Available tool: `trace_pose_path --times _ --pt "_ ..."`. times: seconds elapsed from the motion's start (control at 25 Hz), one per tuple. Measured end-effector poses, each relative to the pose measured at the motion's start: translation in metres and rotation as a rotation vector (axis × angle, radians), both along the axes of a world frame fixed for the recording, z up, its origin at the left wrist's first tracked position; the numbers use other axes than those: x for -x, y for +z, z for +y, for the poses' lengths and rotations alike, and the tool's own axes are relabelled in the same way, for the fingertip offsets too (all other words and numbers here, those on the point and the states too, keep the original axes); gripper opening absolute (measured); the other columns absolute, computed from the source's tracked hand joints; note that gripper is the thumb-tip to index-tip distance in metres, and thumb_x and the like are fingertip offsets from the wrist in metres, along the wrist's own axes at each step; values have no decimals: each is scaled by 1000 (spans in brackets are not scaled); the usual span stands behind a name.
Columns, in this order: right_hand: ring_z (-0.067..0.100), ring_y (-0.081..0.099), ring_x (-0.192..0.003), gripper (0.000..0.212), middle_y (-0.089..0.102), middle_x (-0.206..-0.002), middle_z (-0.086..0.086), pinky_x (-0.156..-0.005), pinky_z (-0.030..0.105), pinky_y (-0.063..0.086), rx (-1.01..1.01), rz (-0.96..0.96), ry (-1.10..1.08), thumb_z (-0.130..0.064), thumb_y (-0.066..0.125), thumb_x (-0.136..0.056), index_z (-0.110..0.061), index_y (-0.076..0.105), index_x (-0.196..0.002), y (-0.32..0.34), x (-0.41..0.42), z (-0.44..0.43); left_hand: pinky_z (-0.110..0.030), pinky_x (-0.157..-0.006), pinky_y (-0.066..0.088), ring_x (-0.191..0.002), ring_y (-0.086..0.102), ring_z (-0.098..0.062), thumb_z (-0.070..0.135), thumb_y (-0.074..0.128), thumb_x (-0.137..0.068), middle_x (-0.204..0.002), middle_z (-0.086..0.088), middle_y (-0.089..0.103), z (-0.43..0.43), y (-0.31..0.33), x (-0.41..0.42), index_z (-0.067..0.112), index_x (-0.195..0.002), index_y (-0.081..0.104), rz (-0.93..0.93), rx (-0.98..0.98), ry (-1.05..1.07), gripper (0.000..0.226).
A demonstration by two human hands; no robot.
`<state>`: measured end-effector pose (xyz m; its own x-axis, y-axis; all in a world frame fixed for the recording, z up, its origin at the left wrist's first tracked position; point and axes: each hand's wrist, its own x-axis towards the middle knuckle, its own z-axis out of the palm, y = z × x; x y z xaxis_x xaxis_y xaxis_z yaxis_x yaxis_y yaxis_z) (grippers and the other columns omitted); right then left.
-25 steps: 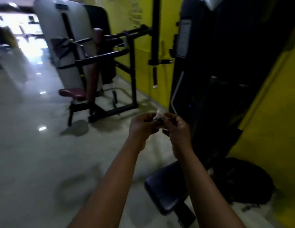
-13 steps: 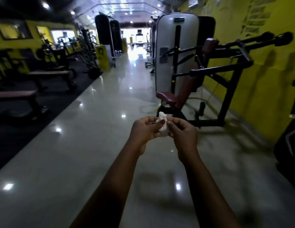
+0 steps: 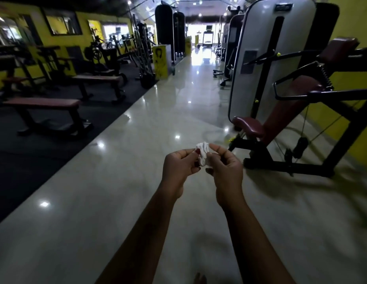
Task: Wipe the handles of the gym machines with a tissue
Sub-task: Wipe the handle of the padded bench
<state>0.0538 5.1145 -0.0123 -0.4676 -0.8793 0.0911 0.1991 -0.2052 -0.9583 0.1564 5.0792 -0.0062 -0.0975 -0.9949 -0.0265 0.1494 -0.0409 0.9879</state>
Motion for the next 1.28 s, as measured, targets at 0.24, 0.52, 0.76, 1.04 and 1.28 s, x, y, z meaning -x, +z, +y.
trace_pose_path --times 0.24,0.52,0.76,1.04,1.28 --pt "19 68 -86 21 70 -99 16 -68 28 54 -8 -5 72 -13 62 -91 -16 67 -111 14 45 -183 -28 -76 59 -85 73 -22 11 69 -87 -93 -13 74 -180 26 37 4 -103 68 -37 71 -27 18" --pt "19 71 -80 21 74 -86 7 -67 25 55 -27 134 135 -20 72 -85 -10 70 -103 14 105 -369 -26 -71 59 -79 73 -20 3 61 -91 -84 -10 73 -362 28 88 11 -89 68 -22 43 3 12" --pt "17 68 -74 15 73 -87 12 -63 25 54 -57 35 137 -16 68 -89 -4 69 -98 -21 131 -551 -26 -66 58 -80 73 -24 12 62 -93 -88 -15 73 -547 -4 114 3 -97 67 58 -70 19 11" --pt "17 68 -74 19 72 -86 12 -64 24 53 -82 -15 80 -19 69 -88 -3 68 -99 -3 178 -798 -31 -80 59 -88 72 -25 11 75 -81 -94 -17 73 -800 5 164 0 -101 69 -42 1 -86 23" --pt "14 66 -70 20 70 -81 9 -63 24 52 -64 -34 50 -18 68 -88 -1 68 -99 -5 227 -953 -27 -75 59 -83 72 -21 8 73 -82 -93 -15 73 -963 6 216 3 -99 69 -35 -7 -125 18"
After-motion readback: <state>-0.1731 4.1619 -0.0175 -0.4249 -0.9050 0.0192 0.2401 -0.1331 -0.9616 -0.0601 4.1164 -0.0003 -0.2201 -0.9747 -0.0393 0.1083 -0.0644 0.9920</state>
